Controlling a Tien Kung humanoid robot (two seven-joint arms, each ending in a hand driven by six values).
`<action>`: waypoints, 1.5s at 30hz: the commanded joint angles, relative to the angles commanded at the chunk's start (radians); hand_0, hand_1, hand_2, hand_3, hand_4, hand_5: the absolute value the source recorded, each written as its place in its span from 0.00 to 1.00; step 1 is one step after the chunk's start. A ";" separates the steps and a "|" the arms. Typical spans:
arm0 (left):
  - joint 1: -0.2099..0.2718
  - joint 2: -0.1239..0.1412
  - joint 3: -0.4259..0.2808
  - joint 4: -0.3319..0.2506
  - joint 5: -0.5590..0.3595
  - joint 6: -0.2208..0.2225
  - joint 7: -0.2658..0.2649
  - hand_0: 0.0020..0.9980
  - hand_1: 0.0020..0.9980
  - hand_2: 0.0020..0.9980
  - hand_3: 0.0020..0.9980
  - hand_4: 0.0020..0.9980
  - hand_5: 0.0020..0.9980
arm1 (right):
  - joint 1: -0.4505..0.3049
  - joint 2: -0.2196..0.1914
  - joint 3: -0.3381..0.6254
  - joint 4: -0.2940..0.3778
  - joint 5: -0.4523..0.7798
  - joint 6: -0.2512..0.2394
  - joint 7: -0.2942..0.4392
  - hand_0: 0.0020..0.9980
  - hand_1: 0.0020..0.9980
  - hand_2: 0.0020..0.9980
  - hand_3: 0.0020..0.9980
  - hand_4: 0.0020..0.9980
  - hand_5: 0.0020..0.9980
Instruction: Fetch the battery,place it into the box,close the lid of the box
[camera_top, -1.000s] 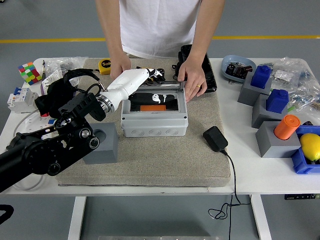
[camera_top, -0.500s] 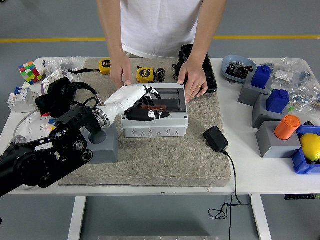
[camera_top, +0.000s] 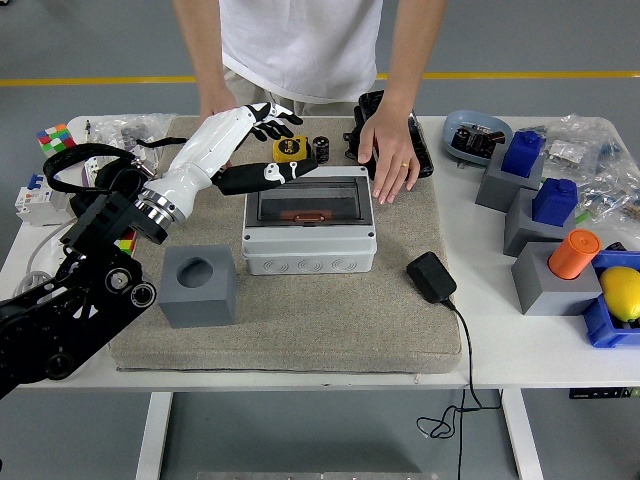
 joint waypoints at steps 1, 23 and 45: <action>0.010 -0.001 -0.024 0.004 0.002 0.002 -0.002 0.51 0.66 0.66 0.71 1.00 0.85 | 0.000 0.000 0.001 0.000 0.000 0.000 0.000 0.65 0.67 0.69 0.65 0.97 0.55; 0.244 -0.067 -0.411 -0.005 -0.373 0.053 -0.207 0.48 0.61 0.60 0.64 1.00 0.53 | 0.013 0.003 0.010 -0.001 -0.005 -0.006 -0.004 0.65 0.67 0.69 0.64 0.97 0.56; 0.298 -0.045 -0.519 -0.050 -0.415 -0.008 -0.205 0.46 0.58 0.59 0.62 1.00 0.52 | 0.088 0.017 -0.082 -0.030 0.050 -0.016 -0.004 0.65 0.67 0.69 0.64 0.96 0.56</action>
